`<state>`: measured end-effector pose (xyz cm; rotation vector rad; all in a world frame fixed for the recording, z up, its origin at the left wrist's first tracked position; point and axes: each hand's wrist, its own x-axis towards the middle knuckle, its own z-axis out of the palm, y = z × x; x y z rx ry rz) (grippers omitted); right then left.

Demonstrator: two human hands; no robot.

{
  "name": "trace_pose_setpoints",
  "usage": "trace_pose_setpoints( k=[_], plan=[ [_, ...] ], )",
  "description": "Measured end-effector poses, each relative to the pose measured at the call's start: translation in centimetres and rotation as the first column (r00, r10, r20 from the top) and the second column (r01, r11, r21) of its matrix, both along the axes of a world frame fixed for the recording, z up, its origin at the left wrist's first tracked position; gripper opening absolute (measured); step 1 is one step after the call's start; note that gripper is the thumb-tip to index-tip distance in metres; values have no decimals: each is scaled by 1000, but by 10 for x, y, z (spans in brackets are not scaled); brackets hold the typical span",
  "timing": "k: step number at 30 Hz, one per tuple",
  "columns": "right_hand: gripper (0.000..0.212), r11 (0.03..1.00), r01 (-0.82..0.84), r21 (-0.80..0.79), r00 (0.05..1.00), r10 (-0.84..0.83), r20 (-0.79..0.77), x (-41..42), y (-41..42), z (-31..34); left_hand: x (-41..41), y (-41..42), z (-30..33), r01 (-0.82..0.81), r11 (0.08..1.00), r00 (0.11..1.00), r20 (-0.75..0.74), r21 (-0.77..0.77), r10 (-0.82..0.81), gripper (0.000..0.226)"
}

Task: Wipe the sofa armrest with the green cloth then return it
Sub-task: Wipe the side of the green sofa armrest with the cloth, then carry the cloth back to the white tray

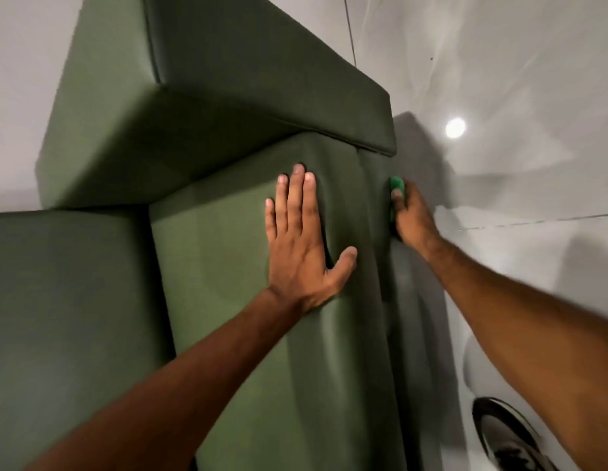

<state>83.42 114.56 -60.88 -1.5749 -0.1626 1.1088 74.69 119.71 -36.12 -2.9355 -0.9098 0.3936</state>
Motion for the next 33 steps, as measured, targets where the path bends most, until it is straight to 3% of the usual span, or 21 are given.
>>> trace_pose_setpoints(
  k=[7,9,12,13,17,22,26,28,30,32,33],
  plan=[
    [35,941,-318,-114,943,302,-139,-55,-140,25,2,-10,14,-56,998,988,-142,10,57,103],
    [29,947,-311,-76,941,296,-161,-52,-187,70,-13,-31,28,-126,992,982,-144,0,125,97],
    [27,951,-309,-26,927,295,-230,-31,-247,157,-52,-94,53,-256,960,967,-20,-114,256,92],
    [34,941,-337,-12,908,322,-267,-27,-258,188,-71,-117,65,-316,934,946,16,-165,323,91],
    [25,875,-482,50,780,454,-431,-28,-278,296,-162,-215,119,-577,751,790,15,-320,613,84],
    [31,688,-718,101,559,657,-505,-76,-277,427,-284,-371,217,-893,281,368,-211,-351,905,80],
    [50,369,-904,214,219,833,-508,-125,-288,541,-346,-494,313,-935,-111,-11,-286,-336,958,89],
    [77,142,-947,286,-14,875,-483,-158,-299,591,-379,-558,352,-860,-325,-220,-289,-393,932,89],
    [85,-88,-938,335,-233,875,-423,-204,-321,638,-412,-629,394,-691,-525,-475,-236,-497,848,82],
    [82,-272,-887,373,-407,842,-354,-253,-349,677,-435,-692,433,-458,-627,-732,-133,-631,668,43],
    [80,-355,-852,384,-484,814,-322,-281,-368,693,-446,-725,449,-335,-624,-838,-81,-706,540,23]
  ],
)
